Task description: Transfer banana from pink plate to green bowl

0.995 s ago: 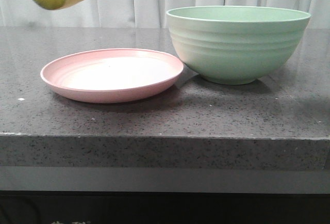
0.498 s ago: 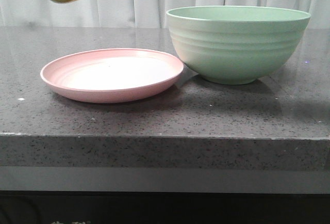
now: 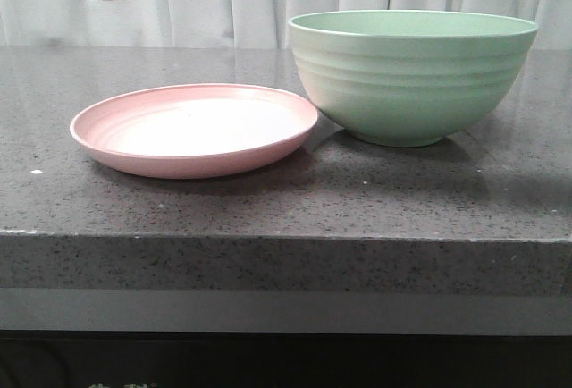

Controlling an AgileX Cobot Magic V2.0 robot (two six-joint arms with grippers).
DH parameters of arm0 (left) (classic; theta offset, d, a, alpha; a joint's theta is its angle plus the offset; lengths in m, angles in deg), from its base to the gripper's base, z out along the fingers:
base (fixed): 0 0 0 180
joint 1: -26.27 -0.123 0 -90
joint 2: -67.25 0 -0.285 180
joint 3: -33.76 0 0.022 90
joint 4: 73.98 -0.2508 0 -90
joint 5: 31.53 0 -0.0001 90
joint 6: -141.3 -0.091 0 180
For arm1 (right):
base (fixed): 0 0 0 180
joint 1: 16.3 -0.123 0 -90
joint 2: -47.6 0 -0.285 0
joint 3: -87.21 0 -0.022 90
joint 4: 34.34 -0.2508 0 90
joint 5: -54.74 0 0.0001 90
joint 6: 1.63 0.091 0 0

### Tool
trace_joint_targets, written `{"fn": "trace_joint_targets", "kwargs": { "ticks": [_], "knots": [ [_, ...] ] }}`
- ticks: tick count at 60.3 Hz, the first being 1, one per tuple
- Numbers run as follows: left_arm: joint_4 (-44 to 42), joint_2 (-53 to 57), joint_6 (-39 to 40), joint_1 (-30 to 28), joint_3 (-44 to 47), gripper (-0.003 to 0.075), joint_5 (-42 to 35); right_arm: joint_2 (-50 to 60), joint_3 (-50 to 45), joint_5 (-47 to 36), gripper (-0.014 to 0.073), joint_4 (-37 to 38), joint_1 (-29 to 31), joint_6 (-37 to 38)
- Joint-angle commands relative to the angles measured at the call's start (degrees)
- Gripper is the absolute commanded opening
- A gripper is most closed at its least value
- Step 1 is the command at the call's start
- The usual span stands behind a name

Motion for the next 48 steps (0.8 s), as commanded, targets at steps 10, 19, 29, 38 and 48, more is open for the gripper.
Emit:
{"fn": "trace_joint_targets", "kwargs": {
  "ticks": [10,19,29,38,48],
  "knots": [
    [0.8,1.5,0.1,0.4,-1.7,0.0606,-4.0,1.6,2.0,0.2,0.0098,-3.4,0.0,-0.8],
    [0.8,2.1,0.1,0.4,-1.7,0.0621,-4.0,1.6,4.6,-5.2,0.0098,2.7,0.1,-1.3],
    [0.8,3.8,0.1,0.4,-1.7,0.0621,-4.0,1.6,11.8,-11.5,0.0099,9.5,2.7,-1.2],
    [0.8,5.2,0.1,0.4,-1.7,0.0621,-4.0,1.6,18.4,-11.7,0.0099,13.9,8.3,-1.2],
    [0.8,5.2,0.1,0.4,-1.7,0.0621,-3.9,1.5,23.3,-12.8,0.0099,22.0,15.6,-1.2]
  ]
}}
